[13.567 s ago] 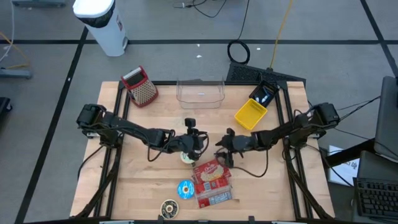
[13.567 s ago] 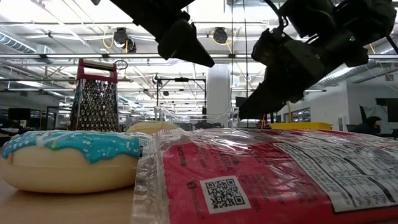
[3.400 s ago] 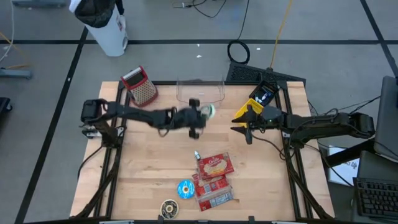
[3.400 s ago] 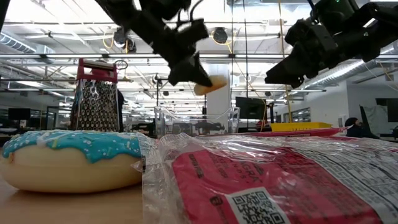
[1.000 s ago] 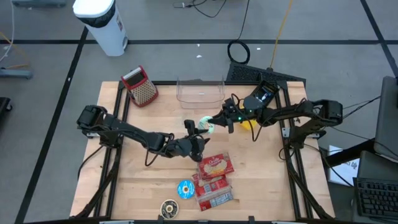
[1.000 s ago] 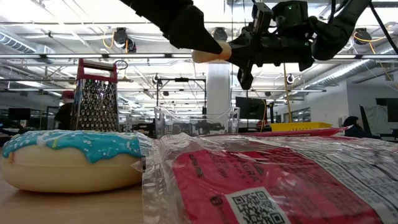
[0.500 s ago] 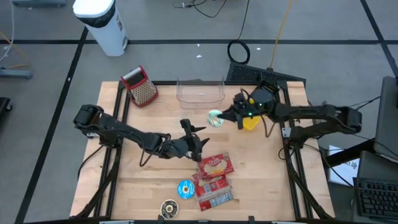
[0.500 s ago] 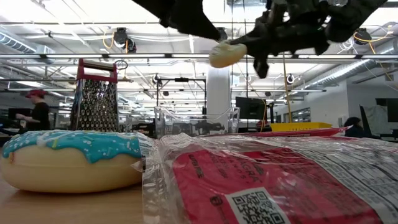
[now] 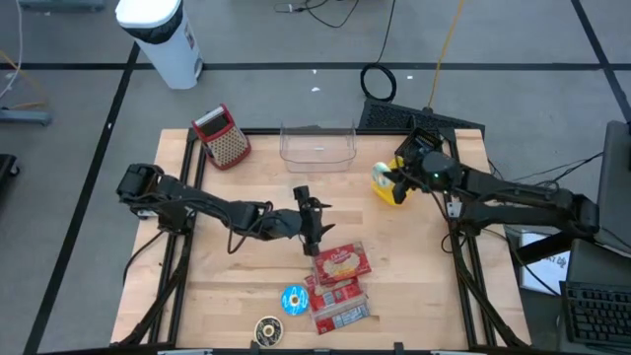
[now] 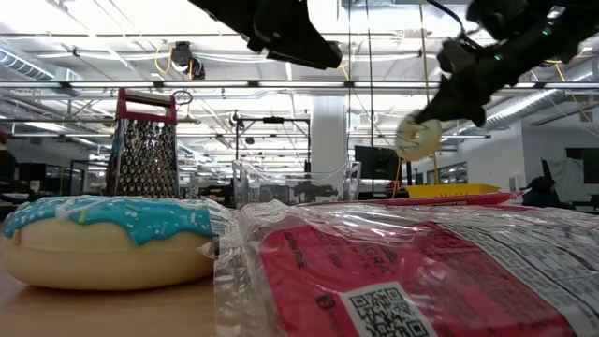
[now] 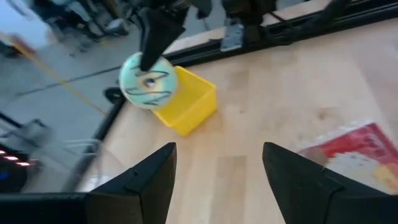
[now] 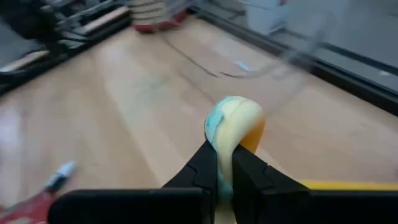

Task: Pick & Place Food Item
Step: Put the light blue donut into the yellow bin

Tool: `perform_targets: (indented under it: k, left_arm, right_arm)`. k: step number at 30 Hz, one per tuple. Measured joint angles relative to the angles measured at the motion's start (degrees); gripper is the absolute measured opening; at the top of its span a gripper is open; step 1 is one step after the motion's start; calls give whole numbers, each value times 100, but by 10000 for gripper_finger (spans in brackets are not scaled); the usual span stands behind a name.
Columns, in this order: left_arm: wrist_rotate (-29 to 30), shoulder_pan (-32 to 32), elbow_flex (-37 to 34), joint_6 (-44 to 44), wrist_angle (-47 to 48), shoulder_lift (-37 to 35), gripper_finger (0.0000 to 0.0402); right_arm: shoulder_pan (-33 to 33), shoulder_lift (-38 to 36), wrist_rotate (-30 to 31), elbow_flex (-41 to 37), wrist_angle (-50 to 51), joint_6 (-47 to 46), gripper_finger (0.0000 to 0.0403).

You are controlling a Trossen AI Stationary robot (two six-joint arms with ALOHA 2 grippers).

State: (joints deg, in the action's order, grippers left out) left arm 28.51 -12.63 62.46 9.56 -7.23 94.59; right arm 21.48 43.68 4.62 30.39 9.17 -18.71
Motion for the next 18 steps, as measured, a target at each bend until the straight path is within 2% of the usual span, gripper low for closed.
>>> perform_targets:
  k: [5, 9, 14, 18]
  left_arm:
    - [-344, 142, 0, -323, 174, 0, 241]
    - [-348, 207, 0, -494, 195, 0, 241]
    - [-351, 250, 0, -563, 151, 0, 241]
    - [-351, 255, 0, -563, 110, 0, 241]
  right_arm:
    - [142, -650, 461, -748, -77, -93, 13]
    - [243, -963, 452, -1290, -349, -329, 13]
    - [251, -1051, 420, -1881, -1114, -572, 13]
    - [251, -1049, 415, -2146, -1360, -621, 14]
